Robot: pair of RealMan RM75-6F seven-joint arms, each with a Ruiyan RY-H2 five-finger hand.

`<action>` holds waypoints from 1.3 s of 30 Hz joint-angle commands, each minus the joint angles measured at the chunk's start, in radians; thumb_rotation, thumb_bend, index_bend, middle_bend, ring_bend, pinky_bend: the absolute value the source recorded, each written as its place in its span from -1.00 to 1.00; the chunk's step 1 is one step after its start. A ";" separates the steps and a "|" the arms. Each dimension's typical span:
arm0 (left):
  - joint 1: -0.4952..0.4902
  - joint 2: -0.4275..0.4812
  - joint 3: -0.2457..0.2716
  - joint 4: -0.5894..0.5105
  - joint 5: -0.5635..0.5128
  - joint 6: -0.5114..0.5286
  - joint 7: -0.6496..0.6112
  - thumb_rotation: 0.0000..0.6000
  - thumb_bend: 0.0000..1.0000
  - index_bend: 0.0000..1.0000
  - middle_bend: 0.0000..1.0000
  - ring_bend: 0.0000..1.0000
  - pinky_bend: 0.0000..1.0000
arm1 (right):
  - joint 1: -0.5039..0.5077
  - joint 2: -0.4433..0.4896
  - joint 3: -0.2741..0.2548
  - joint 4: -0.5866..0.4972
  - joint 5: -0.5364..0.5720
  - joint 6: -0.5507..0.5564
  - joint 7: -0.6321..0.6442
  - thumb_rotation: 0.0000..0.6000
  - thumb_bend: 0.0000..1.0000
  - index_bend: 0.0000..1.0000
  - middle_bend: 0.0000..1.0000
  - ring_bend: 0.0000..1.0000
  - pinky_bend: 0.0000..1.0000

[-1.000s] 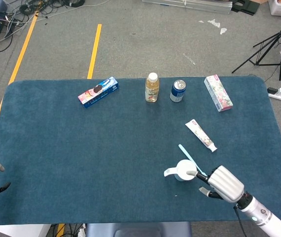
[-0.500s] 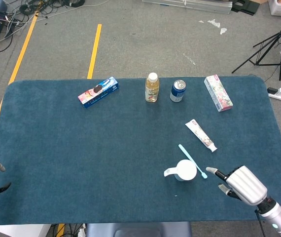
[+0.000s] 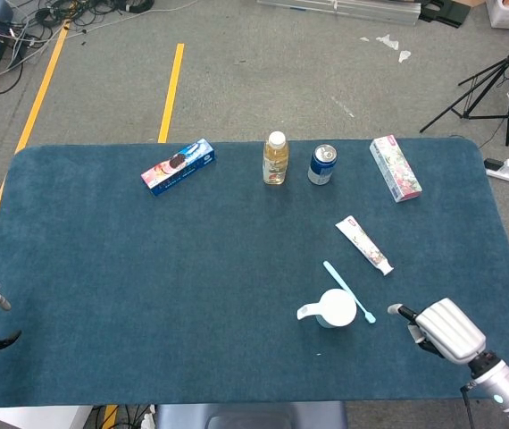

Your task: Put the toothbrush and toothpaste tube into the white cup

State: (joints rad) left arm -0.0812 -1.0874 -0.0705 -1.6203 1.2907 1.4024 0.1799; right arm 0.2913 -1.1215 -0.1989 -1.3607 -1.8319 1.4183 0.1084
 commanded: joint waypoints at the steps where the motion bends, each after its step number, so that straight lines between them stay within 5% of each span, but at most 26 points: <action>1: 0.000 0.001 0.000 0.000 0.000 0.000 -0.002 1.00 -1.00 -0.06 -0.50 -0.51 -0.39 | 0.015 -0.018 0.006 0.017 0.021 -0.051 0.019 1.00 0.38 -0.26 0.98 1.00 1.00; 20: -0.002 0.002 0.000 0.000 -0.001 -0.003 -0.004 1.00 -1.00 -0.06 -0.50 -0.51 -0.39 | 0.077 -0.081 0.001 0.064 0.041 -0.218 0.090 1.00 0.86 -0.26 0.98 1.00 1.00; 39: -0.001 0.003 0.001 -0.001 0.002 -0.001 -0.006 1.00 -1.00 -0.06 -0.50 -0.51 -0.39 | 0.129 -0.126 0.002 0.067 0.053 -0.313 0.089 1.00 0.92 -0.30 1.00 1.00 1.00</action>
State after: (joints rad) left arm -0.0824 -1.0839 -0.0693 -1.6213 1.2925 1.4016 0.1734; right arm 0.4192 -1.2471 -0.1971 -1.2938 -1.7796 1.1061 0.1976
